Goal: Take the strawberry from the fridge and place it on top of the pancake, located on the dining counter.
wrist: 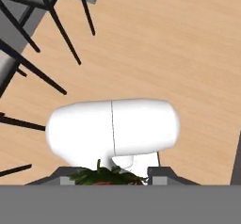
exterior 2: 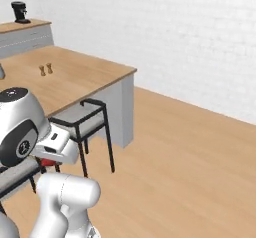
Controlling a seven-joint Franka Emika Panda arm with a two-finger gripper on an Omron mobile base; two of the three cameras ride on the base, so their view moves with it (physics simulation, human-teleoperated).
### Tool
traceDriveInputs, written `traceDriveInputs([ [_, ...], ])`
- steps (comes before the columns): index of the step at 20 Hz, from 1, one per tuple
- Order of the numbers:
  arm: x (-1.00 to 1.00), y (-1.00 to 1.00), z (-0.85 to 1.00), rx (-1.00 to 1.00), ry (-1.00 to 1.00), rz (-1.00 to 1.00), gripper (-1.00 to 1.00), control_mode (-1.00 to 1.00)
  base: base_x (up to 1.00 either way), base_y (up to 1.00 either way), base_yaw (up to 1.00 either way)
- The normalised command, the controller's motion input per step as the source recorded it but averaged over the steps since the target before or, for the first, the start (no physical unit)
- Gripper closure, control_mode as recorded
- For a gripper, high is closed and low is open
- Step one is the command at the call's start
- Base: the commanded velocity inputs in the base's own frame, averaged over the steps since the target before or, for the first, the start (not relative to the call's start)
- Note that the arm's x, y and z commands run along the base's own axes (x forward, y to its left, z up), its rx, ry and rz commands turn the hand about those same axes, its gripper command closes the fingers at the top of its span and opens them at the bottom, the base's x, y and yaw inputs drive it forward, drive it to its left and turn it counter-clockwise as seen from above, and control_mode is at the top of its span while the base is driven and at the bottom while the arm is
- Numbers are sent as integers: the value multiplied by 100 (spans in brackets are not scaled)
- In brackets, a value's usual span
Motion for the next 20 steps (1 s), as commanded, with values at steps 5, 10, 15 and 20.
traceDriveInputs([
  [5,0,0,0,0,0,0,100,100,77,37,44],
  [10,0,0,0,0,0,0,100,100,72,35,46],
  [15,0,0,0,0,0,0,100,100,59,35,49],
  [20,0,0,0,0,0,0,100,100,14,47,15],
])
